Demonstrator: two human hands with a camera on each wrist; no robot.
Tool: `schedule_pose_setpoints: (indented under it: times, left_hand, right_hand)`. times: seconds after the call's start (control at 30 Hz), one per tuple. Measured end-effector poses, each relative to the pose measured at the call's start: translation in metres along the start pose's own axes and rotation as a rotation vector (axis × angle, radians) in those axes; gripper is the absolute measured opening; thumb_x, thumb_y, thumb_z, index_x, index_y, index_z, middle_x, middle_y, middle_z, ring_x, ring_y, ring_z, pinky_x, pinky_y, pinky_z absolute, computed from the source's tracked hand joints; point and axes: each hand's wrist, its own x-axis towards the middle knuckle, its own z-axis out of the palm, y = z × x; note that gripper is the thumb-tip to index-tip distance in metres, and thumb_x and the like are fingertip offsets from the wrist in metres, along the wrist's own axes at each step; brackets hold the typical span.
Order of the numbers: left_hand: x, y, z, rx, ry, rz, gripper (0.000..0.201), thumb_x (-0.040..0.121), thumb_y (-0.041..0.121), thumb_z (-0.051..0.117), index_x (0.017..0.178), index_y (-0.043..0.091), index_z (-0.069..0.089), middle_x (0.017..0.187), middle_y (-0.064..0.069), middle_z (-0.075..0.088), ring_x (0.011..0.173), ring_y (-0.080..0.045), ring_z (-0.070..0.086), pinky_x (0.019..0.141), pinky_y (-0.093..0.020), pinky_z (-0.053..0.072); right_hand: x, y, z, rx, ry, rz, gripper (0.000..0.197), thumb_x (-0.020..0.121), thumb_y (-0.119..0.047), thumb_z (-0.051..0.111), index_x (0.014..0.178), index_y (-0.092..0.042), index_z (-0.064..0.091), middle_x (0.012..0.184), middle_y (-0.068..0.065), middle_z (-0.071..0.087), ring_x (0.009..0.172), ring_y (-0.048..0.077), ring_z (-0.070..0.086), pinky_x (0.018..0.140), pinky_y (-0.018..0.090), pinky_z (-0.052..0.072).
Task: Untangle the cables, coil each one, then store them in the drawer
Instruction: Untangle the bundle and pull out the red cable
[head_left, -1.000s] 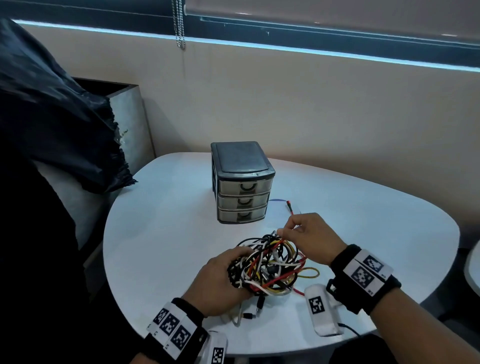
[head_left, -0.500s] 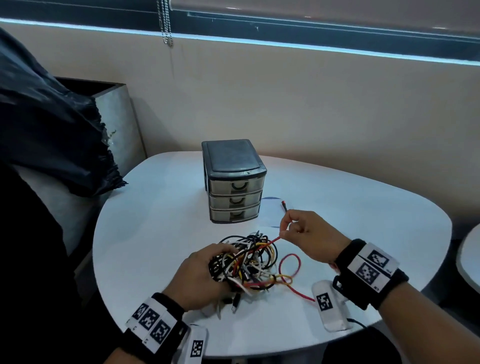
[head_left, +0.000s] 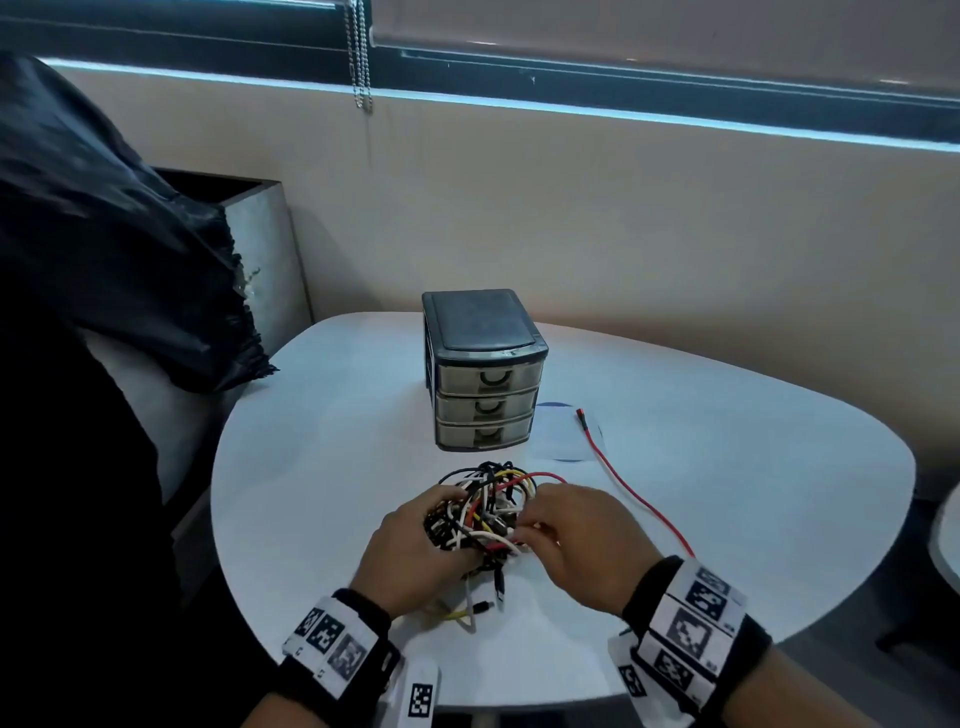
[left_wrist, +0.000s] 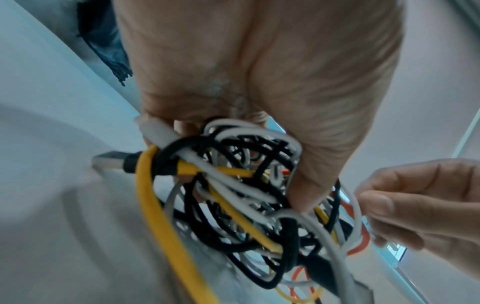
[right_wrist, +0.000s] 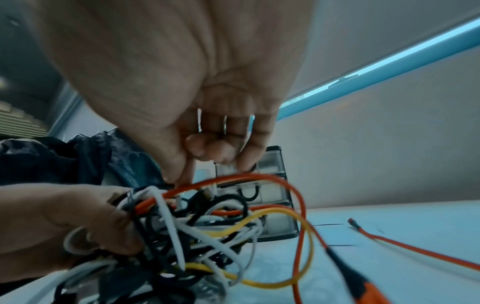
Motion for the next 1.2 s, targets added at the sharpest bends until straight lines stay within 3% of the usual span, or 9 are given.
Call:
schedule_pose_setpoints:
  times: [0.17,0.3,0.4,0.6,0.77,0.87,1.03,1.13,1.2]
  left_hand:
    - [-0.002,0.001,-0.003,0.002,0.039,-0.023,0.053,0.048,0.055,0.077,0.099,0.048,0.064,0.092,0.025,0.072,0.087,0.001,0.068,0.085,-0.036,0.056]
    - [-0.005,0.005,0.002,0.020,0.033,-0.026,0.053,0.049,0.052,0.078,0.100,0.045,0.066,0.090,0.024,0.072,0.085,0.003,0.068,0.085,-0.035,0.056]
    - [-0.005,0.006,0.005,0.026,0.084,-0.043,0.053,0.049,0.054,0.076,0.100,0.043,0.066,0.091,0.023,0.073,0.085,0.002,0.068,0.083,-0.036,0.057]
    - [-0.004,0.009,0.009,0.026,0.097,-0.077,0.053,0.048,0.059,0.076,0.098,0.046,0.064,0.087,0.028,0.070,0.082,0.004,0.067,0.081,-0.034,0.057]
    - [-0.003,0.004,0.008,0.052,0.137,-0.109,0.051,0.056,0.050,0.083,0.104,0.041,0.065,0.091,0.021,0.072,0.083,0.003,0.067,0.080,-0.032,0.058]
    - [0.001,-0.001,0.006,0.031,0.165,-0.143,0.052,0.053,0.048,0.084,0.102,0.041,0.066,0.090,0.017,0.073,0.081,-0.004,0.070,0.077,-0.032,0.058]
    - [0.011,-0.009,-0.010,-0.023,0.236,-0.211,0.049,0.064,0.025,0.089,0.108,0.035,0.068,0.101,0.010,0.072,0.091,-0.009,0.067,0.078,-0.027,0.053]
    - [0.013,-0.007,-0.014,-0.052,0.260,-0.224,0.043,0.064,0.020,0.089,0.097,0.037,0.069,0.095,0.014,0.071,0.088,-0.007,0.067,0.076,-0.027,0.053]
    - [0.016,-0.007,-0.017,-0.058,0.301,-0.248,0.037,0.064,0.022,0.088,0.093,0.037,0.069,0.092,0.014,0.070,0.089,-0.011,0.067,0.080,-0.031,0.056]
  right_hand:
    - [-0.006,0.002,0.001,-0.006,-0.018,-0.027,0.038,0.089,-0.057,0.053,0.120,-0.036,0.062,0.104,-0.013,0.054,0.101,0.007,0.047,0.081,0.027,0.042]
    - [-0.003,-0.007,0.011,-0.154,0.106,-0.133,0.010,0.082,-0.035,0.062,0.077,-0.028,0.066,0.075,-0.010,0.057,0.075,0.014,0.055,0.055,0.027,0.043]
    - [-0.005,-0.007,0.010,-0.221,0.106,-0.180,0.012,0.079,-0.030,0.067,0.070,-0.026,0.061,0.073,-0.009,0.056,0.073,0.016,0.053,0.056,0.027,0.045]
    - [-0.013,-0.003,0.003,-0.098,-0.073,-0.012,0.023,0.098,-0.036,0.048,0.116,-0.026,0.057,0.113,-0.005,0.061,0.103,0.021,0.055,0.084,0.034,0.043]
    - [-0.020,0.003,0.005,-0.067,-0.086,-0.004,0.024,0.102,-0.036,0.039,0.088,-0.026,0.056,0.090,-0.003,0.063,0.079,0.022,0.053,0.066,0.033,0.034]
    - [-0.026,0.007,-0.005,-0.020,-0.031,-0.035,0.028,0.100,-0.037,0.038,0.085,-0.024,0.058,0.078,-0.004,0.060,0.073,0.021,0.052,0.067,0.035,0.041]
    - [-0.036,0.029,-0.042,-0.005,0.204,0.026,0.029,0.095,-0.041,0.045,0.089,-0.023,0.067,0.074,-0.008,0.068,0.066,0.016,0.058,0.065,0.033,0.048]
    - [-0.039,0.050,-0.061,0.052,0.283,0.125,0.013,0.095,-0.031,0.061,0.089,-0.028,0.073,0.060,-0.027,0.060,0.062,0.006,0.056,0.062,0.025,0.044]
    - [-0.043,0.064,-0.071,0.100,0.306,0.191,0.011,0.093,-0.029,0.064,0.087,-0.030,0.074,0.061,-0.024,0.062,0.060,0.004,0.055,0.060,0.020,0.042]
